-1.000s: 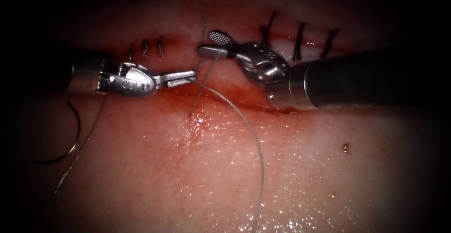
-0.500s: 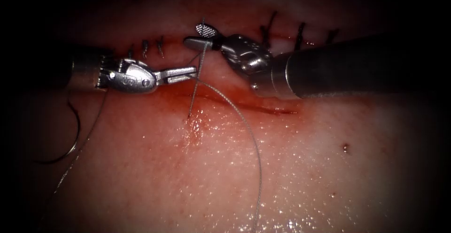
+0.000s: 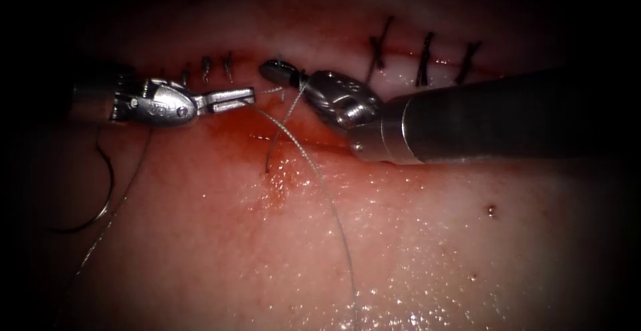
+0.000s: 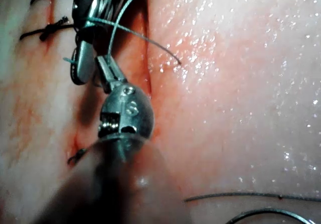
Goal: Wound Closure
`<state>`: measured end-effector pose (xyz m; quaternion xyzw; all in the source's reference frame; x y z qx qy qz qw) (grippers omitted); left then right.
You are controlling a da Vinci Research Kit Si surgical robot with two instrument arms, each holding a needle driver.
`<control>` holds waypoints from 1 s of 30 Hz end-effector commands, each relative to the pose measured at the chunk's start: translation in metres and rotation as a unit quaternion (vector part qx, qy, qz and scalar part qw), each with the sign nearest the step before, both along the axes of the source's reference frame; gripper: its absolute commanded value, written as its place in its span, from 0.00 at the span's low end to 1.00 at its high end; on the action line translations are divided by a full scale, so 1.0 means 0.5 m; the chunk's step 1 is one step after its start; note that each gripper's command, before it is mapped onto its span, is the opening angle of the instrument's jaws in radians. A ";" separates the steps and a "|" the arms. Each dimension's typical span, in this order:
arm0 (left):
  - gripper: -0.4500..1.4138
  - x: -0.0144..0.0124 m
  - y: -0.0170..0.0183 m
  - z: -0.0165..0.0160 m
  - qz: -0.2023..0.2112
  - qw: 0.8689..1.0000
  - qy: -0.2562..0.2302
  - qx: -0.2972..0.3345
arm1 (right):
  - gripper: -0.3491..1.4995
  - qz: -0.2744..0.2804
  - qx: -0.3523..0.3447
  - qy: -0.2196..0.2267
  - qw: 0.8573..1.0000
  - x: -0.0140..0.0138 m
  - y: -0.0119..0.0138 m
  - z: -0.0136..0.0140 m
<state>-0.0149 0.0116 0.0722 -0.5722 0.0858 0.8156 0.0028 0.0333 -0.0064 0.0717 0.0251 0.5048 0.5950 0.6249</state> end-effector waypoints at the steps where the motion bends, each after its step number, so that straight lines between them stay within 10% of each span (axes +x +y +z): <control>1: 0.00 -0.0007 -0.0004 0.0010 -0.019 1.000 0.020 0.000 | 0.00 -0.005 -0.010 -0.003 1.000 0.0015 -0.0029 -0.0005; 14: 0.00 -0.0021 0.0075 -0.0015 -0.140 0.946 0.245 -0.157 | 0.00 -0.014 -0.050 -0.021 0.998 0.0015 -0.0129 -0.0055; 30: 0.00 -0.0077 0.0252 -0.0114 -0.150 0.917 0.273 -0.250 | 0.00 -0.012 -0.041 -0.064 0.997 0.0034 -0.0244 -0.0035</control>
